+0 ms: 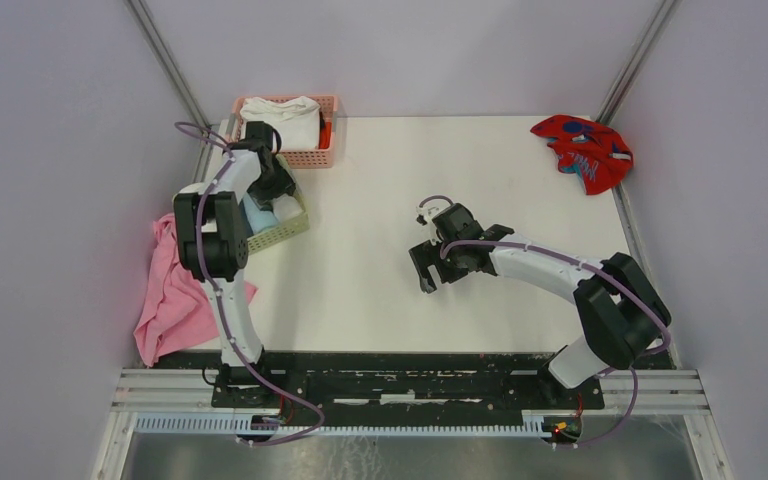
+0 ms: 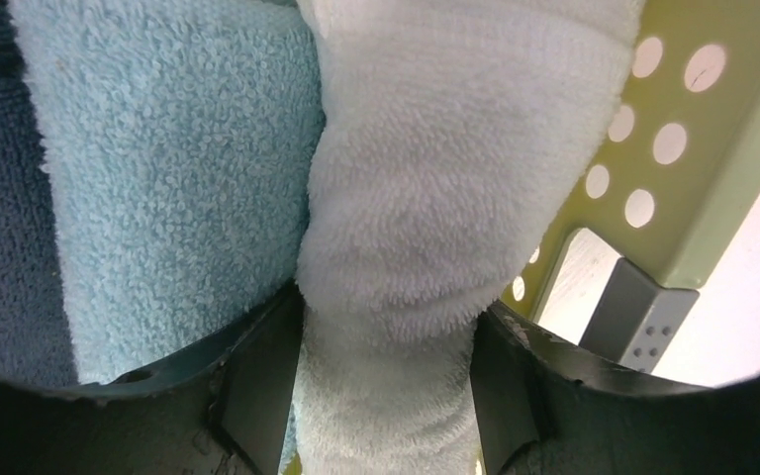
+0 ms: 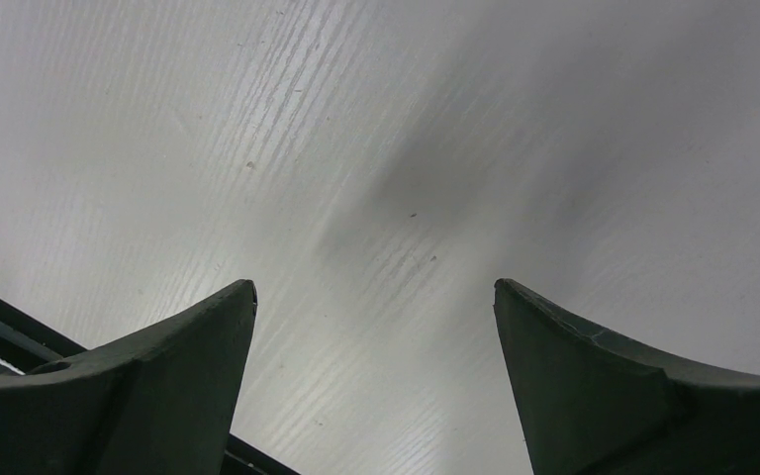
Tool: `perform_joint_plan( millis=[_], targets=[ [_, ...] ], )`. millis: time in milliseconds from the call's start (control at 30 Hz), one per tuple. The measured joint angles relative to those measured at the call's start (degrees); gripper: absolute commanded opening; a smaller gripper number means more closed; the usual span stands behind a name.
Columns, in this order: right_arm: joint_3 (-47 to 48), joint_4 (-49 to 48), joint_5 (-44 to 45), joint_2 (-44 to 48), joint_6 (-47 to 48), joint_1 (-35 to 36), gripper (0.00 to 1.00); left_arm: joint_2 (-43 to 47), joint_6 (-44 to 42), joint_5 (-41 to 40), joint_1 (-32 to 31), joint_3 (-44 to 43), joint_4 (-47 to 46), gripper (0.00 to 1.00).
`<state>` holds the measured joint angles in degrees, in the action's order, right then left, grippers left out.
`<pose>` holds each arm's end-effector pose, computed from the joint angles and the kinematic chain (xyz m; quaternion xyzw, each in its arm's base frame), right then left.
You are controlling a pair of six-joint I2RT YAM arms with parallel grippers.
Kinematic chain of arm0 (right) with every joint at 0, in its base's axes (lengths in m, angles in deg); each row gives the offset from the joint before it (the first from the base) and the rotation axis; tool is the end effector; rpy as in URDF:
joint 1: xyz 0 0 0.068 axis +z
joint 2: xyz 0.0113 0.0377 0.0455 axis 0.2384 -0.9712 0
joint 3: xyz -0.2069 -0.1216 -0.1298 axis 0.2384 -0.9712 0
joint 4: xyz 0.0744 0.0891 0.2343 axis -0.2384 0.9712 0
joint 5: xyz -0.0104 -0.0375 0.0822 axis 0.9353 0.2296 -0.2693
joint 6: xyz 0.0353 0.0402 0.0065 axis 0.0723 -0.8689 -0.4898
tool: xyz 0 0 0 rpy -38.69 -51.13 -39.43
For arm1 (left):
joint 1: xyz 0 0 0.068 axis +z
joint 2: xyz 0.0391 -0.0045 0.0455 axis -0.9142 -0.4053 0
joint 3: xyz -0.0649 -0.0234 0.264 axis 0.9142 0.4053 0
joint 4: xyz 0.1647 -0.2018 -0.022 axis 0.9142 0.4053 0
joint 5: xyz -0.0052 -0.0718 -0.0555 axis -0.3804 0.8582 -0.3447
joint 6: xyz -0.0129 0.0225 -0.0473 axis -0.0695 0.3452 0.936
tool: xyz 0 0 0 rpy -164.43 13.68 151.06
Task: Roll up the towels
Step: Place the towel in the bin, then move the towel to the center of the board.
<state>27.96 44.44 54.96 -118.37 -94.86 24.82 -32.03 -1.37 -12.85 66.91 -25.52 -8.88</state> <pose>0.2347 0.1910 0.1870 -0.2188 0.9412 0.1459 0.2120 0.4447 0.0117 0.1887 -0.3119 0.9271 0.0126 0.2075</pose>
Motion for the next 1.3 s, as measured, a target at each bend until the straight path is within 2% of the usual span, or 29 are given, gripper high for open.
perform_joint_plan(
  millis=[33, 67, 100, 367, 500, 633, 700, 767, 800, 1000, 1200, 1300],
  targets=[
    [0.0, 0.0, 0.0, 0.1, 0.0, 0.0, 0.97, 0.2, 0.0, 0.0, 0.0, -0.1, 0.4, 0.79],
    [0.0, 0.0, 0.0, 0.2, 0.0, 0.0, 0.97, 0.3, 0.0, 0.0, -0.1, -0.2, 0.8, 0.85],
    [0.0, 0.2, 0.0, 0.3, 0.0, 0.0, 0.97, 0.7, -0.2, -0.1, -0.1, -0.2, 1.5, 0.87],
    [0.2, 1.1, 0.7, 1.7, 0.0, 0.0, 0.97, 5.2, -0.2, 0.0, -0.5, -0.2, 4.3, 0.87],
    [1.6, 3.1, 2.3, 2.8, 0.1, 0.0, 0.98, 10.4, -0.7, -0.1, -0.7, 1.4, 4.9, 0.88],
    [4.3, 5.0, 5.9, 5.6, 0.3, 0.0, 0.94, 20.3, -2.5, -0.5, -1.1, 5.7, 4.3, 0.89],
    [5.6, 5.8, 8.4, 7.6, 0.5, 0.0, 1.00, 26.3, -3.7, -0.5, -1.3, 8.4, 3.6, 0.90],
    [6.4, 6.4, 12.1, 10.5, 0.4, 0.0, 1.00, 34.1, -5.5, -0.4, -1.3, 12.5, 1.5, 0.99],
    [6.6, 6.5, 14.4, 12.5, 0.4, 0.0, 1.00, 38.3, -6.3, -0.3, -1.4, 14.7, 0.3, 1.00],
    [9.0, 7.7, 27.4, 19.9, 0.5, -0.7, 1.00, 58.5, -10.7, 0.0, -1.6, 24.1, -5.2, 0.99],
    [18.0, 9.7, 36.6, 12.4, 0.4, -6.3, 1.00, 66.2, -13.6, -5.2, -7.5, 28.7, -8.0, 0.99],
    [23.0, 9.6, 37.2, 5.0, -0.3, -13.3, 1.00, 69.4, -14.5, -7.9, -11.5, 33.8, -9.4, 0.99]
  ],
)
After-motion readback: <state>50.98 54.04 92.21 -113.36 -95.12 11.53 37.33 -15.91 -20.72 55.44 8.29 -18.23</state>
